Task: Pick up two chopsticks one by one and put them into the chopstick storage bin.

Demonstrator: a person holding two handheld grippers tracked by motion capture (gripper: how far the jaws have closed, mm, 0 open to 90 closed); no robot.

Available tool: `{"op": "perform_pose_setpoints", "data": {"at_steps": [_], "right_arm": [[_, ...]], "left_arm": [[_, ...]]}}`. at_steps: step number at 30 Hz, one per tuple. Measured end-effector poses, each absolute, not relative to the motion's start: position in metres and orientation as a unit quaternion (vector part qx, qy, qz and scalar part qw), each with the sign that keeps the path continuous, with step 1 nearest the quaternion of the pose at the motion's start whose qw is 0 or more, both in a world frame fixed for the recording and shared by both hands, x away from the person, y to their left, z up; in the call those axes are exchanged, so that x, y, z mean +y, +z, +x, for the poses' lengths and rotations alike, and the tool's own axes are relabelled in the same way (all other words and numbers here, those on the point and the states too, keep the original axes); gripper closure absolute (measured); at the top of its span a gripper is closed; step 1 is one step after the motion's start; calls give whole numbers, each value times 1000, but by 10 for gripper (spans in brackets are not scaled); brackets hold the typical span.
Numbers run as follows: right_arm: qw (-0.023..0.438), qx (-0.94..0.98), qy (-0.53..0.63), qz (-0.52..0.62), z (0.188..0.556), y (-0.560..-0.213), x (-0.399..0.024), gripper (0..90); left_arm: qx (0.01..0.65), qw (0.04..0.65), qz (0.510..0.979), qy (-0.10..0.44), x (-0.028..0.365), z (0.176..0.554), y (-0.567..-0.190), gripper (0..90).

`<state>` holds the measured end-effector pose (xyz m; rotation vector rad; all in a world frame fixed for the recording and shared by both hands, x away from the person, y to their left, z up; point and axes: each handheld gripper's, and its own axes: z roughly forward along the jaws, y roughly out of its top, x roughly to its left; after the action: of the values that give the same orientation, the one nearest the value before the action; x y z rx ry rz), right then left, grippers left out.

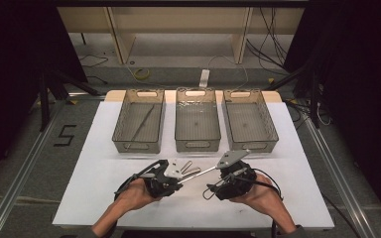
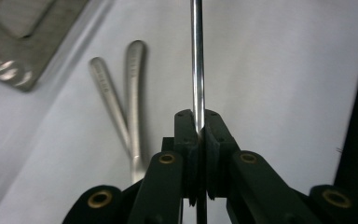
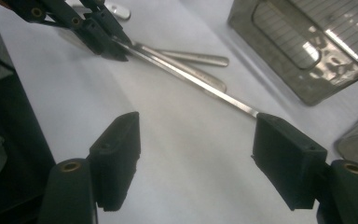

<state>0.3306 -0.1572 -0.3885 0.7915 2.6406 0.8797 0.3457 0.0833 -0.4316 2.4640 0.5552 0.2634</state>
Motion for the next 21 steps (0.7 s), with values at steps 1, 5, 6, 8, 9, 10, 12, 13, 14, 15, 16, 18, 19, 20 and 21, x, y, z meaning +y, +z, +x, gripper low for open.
{"op": "perform_pose_setpoints", "data": {"at_steps": [1,5,6,8,9,10,12,13,14,15,16,18,19,20,21], "right_arm": [[126,902,310,273,331,-389,-160,326],[127,879,350,299,335,-397,-174,326],[128,873,356,308,336,-399,-177,323],[128,862,370,320,336,-403,-181,316],[129,858,378,324,336,-404,-183,316],[131,853,384,329,335,-405,-185,315],[125,847,393,336,335,-408,-188,300],[127,843,397,339,334,-409,-189,298],[130,839,402,342,334,-410,-191,295],[130,835,407,346,333,-412,-192,288],[131,832,412,348,333,-413,-193,283],[135,825,421,353,331,-416,-195,277],[137,821,425,356,330,-417,-196,271],[137,817,430,358,329,-418,-198,268],[135,815,436,359,328,-419,-199,265]], "left_arm": [[218,299,923,102,85,348,-431,851],[250,306,913,106,95,354,-428,852],[259,309,909,106,98,356,-428,851],[277,315,902,106,103,358,-427,851],[283,316,899,108,106,360,-426,851],[291,318,896,111,108,361,-426,851],[304,325,889,109,114,364,-424,851],[310,327,886,110,116,366,-424,851],[317,330,882,111,119,367,-423,851],[321,332,880,111,121,369,-423,851],[327,335,876,110,124,370,-422,851],[337,339,872,110,128,372,-421,851],[339,339,870,112,130,373,-420,851],[341,344,868,112,133,374,-419,851],[344,345,866,111,135,375,-418,851]]}}
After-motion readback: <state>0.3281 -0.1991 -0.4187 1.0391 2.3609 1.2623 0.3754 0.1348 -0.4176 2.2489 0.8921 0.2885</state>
